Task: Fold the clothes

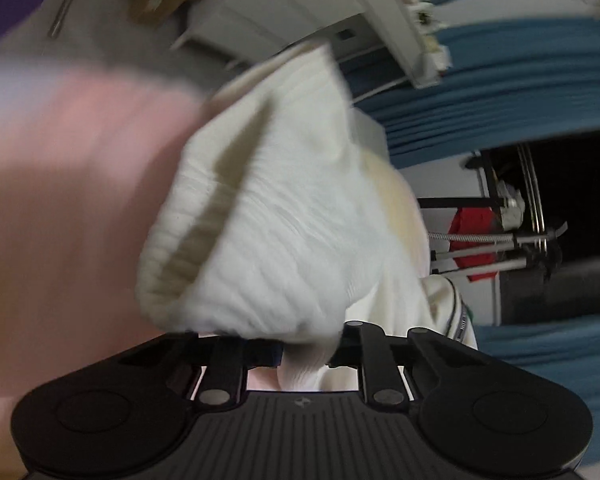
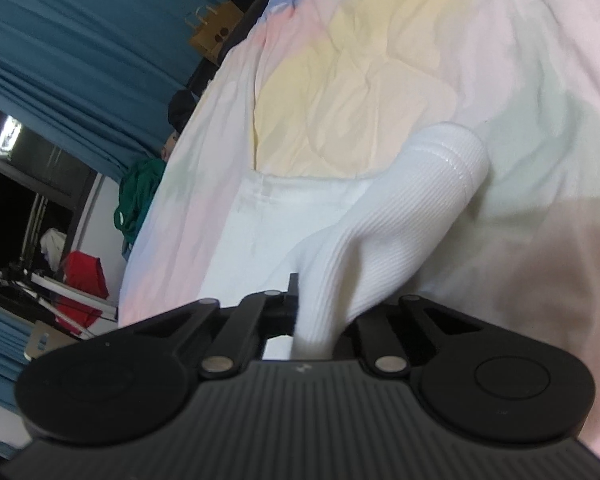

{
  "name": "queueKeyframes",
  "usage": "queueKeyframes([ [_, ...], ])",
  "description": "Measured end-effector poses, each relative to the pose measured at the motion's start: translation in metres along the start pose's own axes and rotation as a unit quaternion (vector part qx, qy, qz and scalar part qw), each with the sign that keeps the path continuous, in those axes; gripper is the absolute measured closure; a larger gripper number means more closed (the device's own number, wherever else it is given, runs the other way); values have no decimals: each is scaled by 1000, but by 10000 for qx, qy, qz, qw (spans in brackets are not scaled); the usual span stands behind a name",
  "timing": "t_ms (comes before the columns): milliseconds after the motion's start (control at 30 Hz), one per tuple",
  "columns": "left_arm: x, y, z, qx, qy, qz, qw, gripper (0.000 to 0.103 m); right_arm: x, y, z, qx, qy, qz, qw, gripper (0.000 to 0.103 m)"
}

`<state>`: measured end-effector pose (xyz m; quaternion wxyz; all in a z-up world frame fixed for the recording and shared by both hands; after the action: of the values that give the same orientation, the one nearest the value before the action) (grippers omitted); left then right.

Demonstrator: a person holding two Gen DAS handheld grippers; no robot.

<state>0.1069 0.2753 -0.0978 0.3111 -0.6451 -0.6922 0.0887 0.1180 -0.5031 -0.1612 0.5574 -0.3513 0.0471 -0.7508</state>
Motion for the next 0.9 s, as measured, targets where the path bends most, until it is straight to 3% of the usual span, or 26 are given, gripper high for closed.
queueKeyframes([
  [133,43,-34,-30,-53,695,-7,9976,90,7,-5,2,157,48,-137,9998,96],
  [367,89,-84,-47,-49,1190,441,9919,92,26,-28,13,387,-216,-610,9972,96],
  [467,84,-105,-5,241,1340,680,9884,92,31,-35,6,164,-281,-622,9975,96],
  [667,63,-82,36,1184,1951,1269,9653,90,20,-18,-32,-662,-274,54,9974,96],
  [900,58,-85,39,1147,2351,1346,9558,84,14,-21,-22,-713,-767,73,9945,92],
])
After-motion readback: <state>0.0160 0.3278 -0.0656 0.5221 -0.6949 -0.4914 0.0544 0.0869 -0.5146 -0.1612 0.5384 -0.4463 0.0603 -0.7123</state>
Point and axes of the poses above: each gripper's, at about its wrist camera, not at the fingertips, and y roughly the way its jaws point, z to its left, x to its top, the point moved 5 cm from there along y, roughly the way its jaws point, and after that the axes turned 12 degrees about -z, right-handed, at the moved point
